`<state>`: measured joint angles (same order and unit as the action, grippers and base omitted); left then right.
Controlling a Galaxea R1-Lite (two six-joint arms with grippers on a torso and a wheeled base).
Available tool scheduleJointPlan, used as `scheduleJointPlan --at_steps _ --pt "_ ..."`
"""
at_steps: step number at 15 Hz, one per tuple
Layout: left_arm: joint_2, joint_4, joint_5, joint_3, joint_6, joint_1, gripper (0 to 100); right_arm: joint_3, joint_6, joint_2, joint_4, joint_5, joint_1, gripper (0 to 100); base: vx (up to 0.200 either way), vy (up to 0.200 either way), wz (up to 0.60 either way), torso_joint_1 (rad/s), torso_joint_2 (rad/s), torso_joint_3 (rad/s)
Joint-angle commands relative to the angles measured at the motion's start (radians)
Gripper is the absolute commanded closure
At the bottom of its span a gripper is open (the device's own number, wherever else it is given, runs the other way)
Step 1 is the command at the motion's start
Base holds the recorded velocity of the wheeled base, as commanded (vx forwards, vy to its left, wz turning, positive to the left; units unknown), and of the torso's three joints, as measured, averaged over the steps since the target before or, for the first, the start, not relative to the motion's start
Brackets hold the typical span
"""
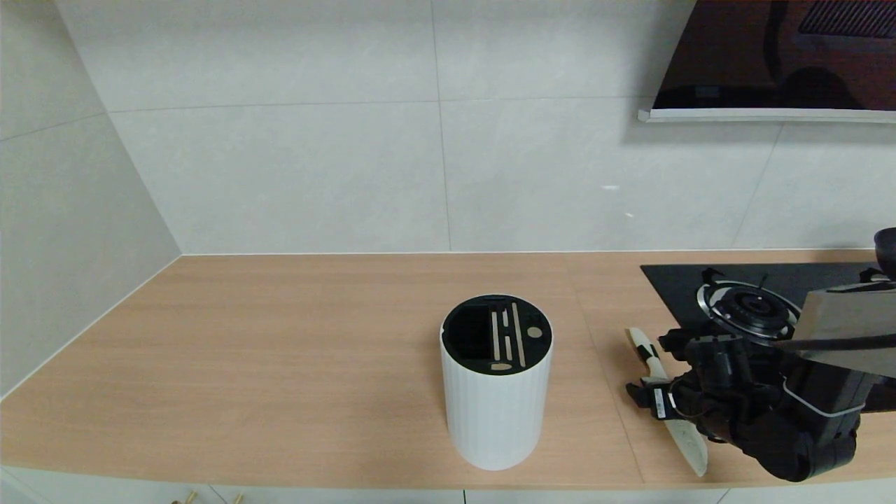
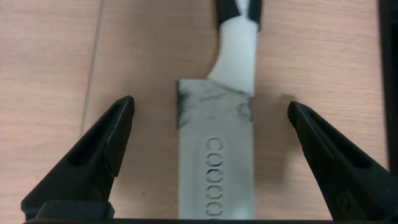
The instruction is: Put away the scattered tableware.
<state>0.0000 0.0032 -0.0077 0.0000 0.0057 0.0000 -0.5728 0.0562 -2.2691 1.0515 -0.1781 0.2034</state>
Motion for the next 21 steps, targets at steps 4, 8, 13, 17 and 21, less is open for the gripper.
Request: scheduleJointPlan --at_steps 4,8,13,17,21 --pt "0.000 0.000 0.000 0.000 0.000 0.000 0 0.001 -0.001 -0.001 -0.004 -0.001 -0.001 100 0.000 0.000 0.00 0.000 0.00 0.000" --pt "0.000 0.000 0.000 0.000 0.000 0.000 0 0.001 -0.001 -0.006 -0.004 -0.001 -0.001 100 0.000 0.000 0.00 0.000 0.00 0.000" --pt "0.000 0.000 0.000 0.000 0.002 0.000 0 0.021 -0.002 0.142 -0.015 -0.024 0.001 100 0.000 0.000 0.00 0.000 0.00 0.000" --pt "0.000 0.000 0.000 0.000 0.002 0.000 0 0.040 -0.002 0.369 -0.096 -0.026 0.007 100 0.000 0.000 0.00 0.000 0.00 0.000" --pt "0.000 0.000 -0.005 -0.028 0.000 0.000 0 0.039 0.001 0.551 -0.194 -0.026 0.027 100 0.000 0.000 0.00 0.000 0.00 0.000"
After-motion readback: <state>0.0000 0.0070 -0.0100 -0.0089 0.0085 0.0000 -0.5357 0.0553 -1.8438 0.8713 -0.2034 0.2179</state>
